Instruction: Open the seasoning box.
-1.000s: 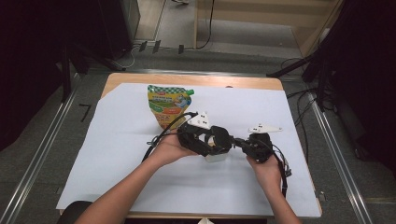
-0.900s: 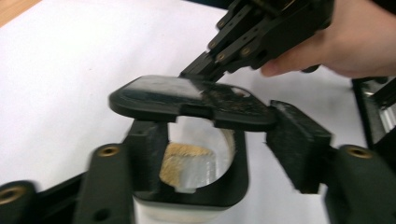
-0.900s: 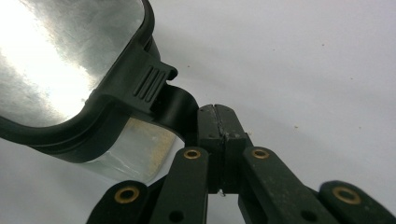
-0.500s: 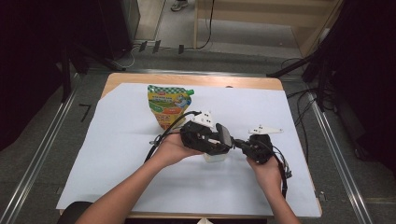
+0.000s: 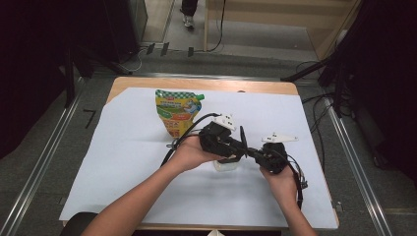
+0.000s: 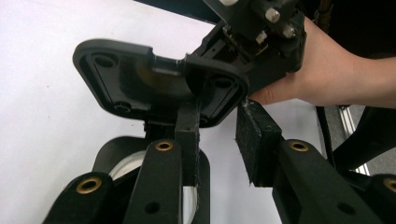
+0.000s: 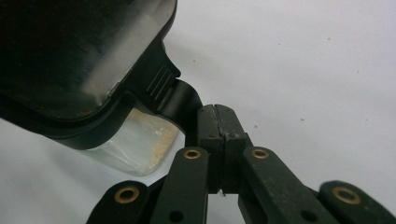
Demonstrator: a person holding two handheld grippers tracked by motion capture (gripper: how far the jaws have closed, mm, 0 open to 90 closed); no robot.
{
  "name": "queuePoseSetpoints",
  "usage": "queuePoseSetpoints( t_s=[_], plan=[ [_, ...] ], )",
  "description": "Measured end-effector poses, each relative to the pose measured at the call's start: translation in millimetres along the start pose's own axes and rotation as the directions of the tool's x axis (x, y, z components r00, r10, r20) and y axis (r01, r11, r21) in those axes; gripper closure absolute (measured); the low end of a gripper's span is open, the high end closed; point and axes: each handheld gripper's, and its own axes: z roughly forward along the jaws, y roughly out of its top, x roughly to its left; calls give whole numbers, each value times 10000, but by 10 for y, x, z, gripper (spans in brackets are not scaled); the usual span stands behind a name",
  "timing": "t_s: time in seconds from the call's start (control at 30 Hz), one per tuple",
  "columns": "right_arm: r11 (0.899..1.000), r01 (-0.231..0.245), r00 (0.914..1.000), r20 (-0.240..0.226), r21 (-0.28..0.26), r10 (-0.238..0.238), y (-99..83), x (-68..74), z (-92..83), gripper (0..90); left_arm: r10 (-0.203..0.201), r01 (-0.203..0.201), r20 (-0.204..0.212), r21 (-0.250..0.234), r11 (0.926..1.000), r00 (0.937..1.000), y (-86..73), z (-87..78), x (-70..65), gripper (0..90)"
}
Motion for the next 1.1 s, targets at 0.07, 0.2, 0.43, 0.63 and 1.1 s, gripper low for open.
queuePoseSetpoints(
  t_s=[0.07,0.2,0.43,0.63,1.1],
  plan=[
    [10000,4,10000,-43,-2,-4,-3,3,0,900,155,-155,35,101,9998,9999,30,27,-4,742],
    [9999,-170,9998,-34,28,170,1,5,4,900,137,-139,212,118,9998,9997,57,76,8,772],
    [9999,-108,9999,-97,-96,107,0,0,-3,900,31,-32,144,83,10000,9999,15,48,35,757],
    [9998,-135,9997,-181,-166,132,-41,16,-84,862,-420,415,-254,-214,9989,9988,-90,-127,132,682],
    [9996,-265,9935,-1107,-78,255,-219,244,-298,544,-255,203,-772,-681,9975,9967,-361,-449,114,667]
  ],
)
